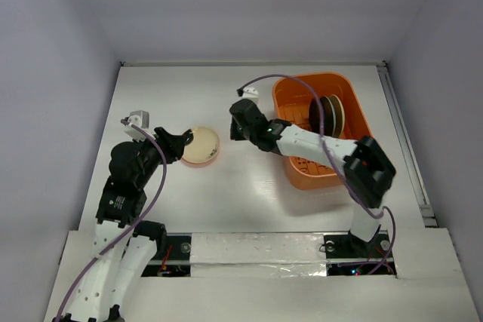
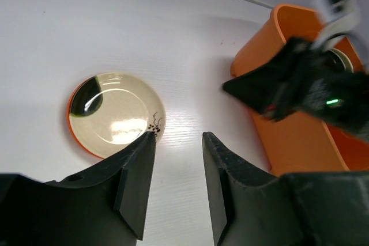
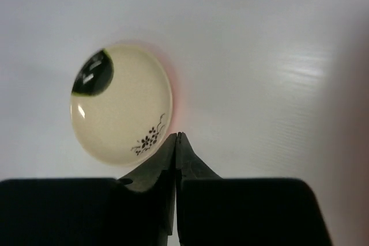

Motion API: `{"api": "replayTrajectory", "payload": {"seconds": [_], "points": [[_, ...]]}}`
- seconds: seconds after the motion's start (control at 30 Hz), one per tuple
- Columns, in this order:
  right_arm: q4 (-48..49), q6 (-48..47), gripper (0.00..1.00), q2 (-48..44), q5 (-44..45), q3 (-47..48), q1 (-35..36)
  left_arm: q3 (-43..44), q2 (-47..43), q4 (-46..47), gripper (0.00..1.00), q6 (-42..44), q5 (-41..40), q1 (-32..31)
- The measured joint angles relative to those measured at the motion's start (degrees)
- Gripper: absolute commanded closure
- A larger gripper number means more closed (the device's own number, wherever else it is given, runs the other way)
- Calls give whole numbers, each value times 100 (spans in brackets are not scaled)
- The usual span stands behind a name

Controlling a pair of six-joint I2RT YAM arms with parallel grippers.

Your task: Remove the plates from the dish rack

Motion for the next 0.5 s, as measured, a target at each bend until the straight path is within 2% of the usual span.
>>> {"api": "replayTrajectory", "payload": {"seconds": [0.13, 0.3, 0.4, 0.47, 0.5], "points": [[-284, -374, 100, -1226, 466, -181, -275, 0, -68, 4, 73, -2, 33, 39], [-525, -874, 98, -2922, 1023, -662, -1497, 0, -149, 44, 82, -2, 79, 39], [-855, -1167, 85, -3558, 1353, -890, -2109, 0, -199, 46, 83, -2, 129, 39], [-1091, -1344, 71, -3744, 1467, -962, -2354, 0, -240, 50, 82, -2, 151, 39], [-1200, -1416, 68, -3768, 1499, -988, -2446, 0, -258, 50, 81, -2, 160, 39]]}}
